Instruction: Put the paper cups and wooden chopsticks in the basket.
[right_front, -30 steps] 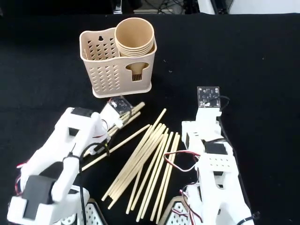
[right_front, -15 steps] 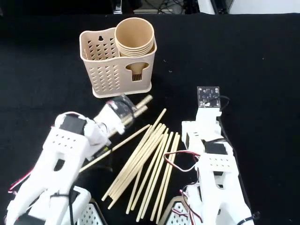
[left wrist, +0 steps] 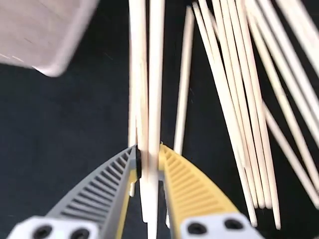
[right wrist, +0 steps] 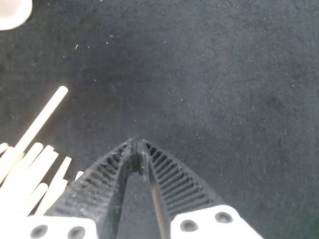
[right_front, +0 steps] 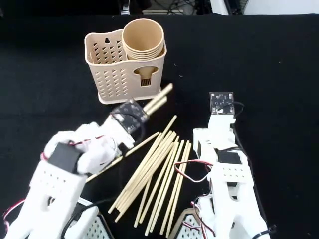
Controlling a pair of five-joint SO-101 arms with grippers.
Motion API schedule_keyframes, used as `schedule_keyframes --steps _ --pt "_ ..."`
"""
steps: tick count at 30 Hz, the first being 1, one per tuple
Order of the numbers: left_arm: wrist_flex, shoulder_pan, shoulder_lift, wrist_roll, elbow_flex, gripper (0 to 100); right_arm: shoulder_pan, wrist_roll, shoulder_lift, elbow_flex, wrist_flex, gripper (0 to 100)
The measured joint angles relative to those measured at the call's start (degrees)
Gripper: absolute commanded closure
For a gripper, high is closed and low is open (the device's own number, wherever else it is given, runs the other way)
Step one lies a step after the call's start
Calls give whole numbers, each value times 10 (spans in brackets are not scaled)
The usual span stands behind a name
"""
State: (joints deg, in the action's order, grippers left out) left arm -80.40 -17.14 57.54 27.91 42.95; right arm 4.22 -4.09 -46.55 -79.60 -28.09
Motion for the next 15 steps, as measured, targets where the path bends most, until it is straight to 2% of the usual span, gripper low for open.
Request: schedule_keyframes --steps 3,5,9,15 --pt "23 12 37 -33 -43 970 0 0 0 0 0 986" --pt "66 38 61 -52 -51 970 0 0 0 0 0 986" --pt "181 91 97 -83 -51 970 0 0 0 0 0 986" --pt "380 141 121 -161 19 970 0 0 0 0 0 986"
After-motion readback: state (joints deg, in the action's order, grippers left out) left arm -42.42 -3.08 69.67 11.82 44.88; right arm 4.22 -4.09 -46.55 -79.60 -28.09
